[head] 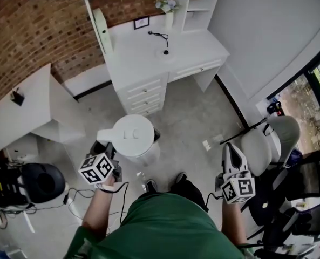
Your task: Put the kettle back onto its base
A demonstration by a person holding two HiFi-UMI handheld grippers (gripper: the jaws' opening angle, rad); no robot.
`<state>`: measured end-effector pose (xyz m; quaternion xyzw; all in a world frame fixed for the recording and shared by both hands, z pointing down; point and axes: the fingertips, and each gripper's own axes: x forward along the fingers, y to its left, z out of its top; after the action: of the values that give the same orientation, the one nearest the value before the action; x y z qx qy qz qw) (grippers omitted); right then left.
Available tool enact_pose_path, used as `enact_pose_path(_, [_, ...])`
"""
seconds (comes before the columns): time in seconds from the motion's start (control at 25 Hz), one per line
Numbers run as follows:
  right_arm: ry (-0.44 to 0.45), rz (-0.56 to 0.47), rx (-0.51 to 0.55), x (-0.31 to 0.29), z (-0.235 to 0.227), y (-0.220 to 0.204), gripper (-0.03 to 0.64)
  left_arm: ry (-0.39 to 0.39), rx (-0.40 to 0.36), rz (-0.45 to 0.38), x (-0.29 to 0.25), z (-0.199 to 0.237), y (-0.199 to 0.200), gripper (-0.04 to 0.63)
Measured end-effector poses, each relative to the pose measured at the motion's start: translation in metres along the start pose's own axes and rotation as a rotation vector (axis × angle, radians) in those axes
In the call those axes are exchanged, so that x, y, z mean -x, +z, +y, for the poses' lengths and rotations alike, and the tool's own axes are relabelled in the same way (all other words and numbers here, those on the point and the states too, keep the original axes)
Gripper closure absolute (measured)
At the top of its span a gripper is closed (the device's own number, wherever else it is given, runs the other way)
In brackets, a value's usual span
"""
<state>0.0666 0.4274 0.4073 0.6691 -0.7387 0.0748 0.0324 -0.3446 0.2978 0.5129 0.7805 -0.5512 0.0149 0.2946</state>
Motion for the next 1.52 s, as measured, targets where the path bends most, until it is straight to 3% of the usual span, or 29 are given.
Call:
enact_pose_path(0.16, [-0.011,0.029,-0.039,0.001,-0.016,-0.023,0.603,0.029,-0.018,-0.001,-0.003,0.004,-0.005,0.39])
enact_pose_path(0.36, [0.034,0.033,-0.058,-0.039,-0.028,-0.032,0.603,0.077,-0.015,-0.01,-0.021,0.012,0.002,0.39])
enact_pose_path(0.88, [0.182,-0.007,-0.076,-0.168,-0.094,0.012,0.603,0.184,0.014,-0.093,-0.097,-0.023,0.061,0.388])
enact_pose_path(1.52, [0.198,-0.02,-0.098,-0.228,-0.187,0.024,0.603,0.247,0.035,-0.12,-0.159,-0.068,0.075,0.387])
